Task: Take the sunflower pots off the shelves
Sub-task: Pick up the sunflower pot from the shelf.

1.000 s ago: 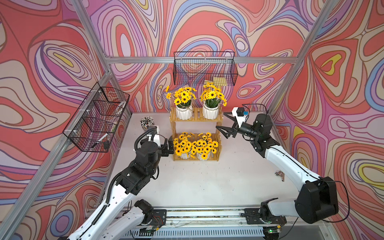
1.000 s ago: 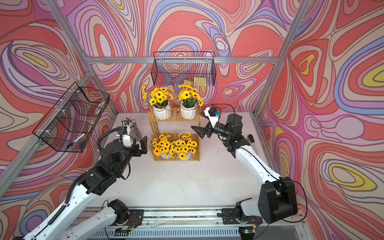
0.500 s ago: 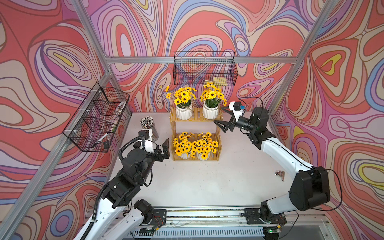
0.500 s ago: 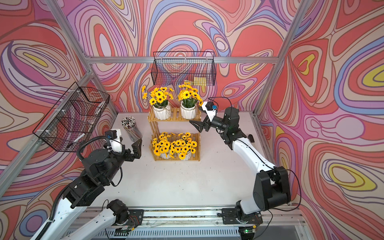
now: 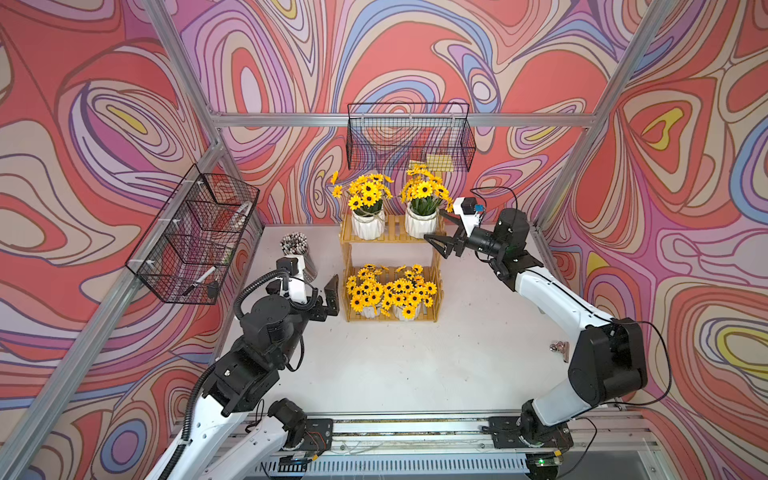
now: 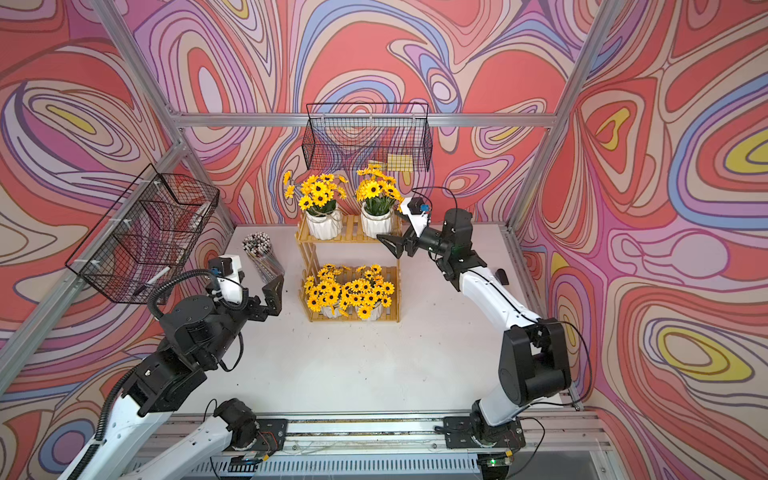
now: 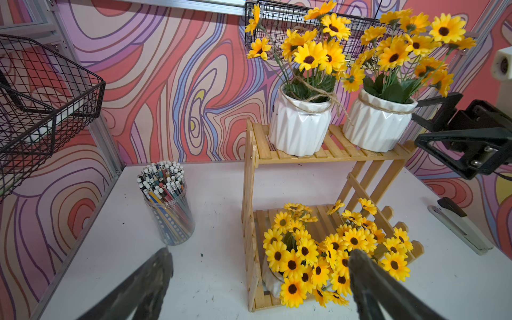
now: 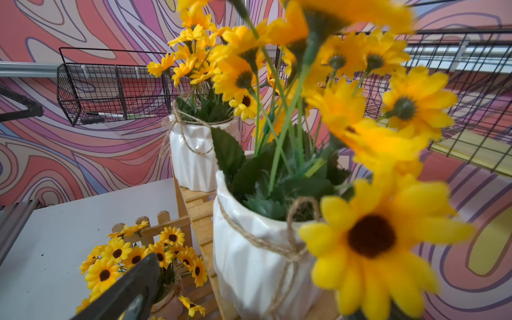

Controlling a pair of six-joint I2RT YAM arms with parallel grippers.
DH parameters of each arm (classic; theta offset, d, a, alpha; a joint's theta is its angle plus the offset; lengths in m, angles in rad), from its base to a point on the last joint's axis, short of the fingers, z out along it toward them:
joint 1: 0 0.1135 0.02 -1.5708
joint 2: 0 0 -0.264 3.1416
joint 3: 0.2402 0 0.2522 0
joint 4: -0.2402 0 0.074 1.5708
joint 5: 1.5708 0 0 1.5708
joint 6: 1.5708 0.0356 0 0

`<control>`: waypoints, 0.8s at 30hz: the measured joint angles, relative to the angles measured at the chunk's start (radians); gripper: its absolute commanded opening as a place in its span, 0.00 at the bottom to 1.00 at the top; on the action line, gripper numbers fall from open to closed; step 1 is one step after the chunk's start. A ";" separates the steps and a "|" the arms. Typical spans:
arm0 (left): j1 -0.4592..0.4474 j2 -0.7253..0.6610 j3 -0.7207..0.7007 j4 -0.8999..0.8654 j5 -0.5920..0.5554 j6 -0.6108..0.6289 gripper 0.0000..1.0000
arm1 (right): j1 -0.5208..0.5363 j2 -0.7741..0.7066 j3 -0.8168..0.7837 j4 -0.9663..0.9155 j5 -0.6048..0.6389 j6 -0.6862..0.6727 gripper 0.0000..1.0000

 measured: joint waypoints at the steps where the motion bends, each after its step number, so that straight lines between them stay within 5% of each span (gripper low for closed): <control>1: 0.000 -0.001 0.000 -0.002 0.000 0.000 1.00 | -0.001 0.003 0.000 0.001 0.000 0.000 0.98; 24: 0.000 -0.009 0.010 -0.029 -0.001 0.000 1.00 | -0.002 0.083 0.085 0.058 -0.042 0.069 0.98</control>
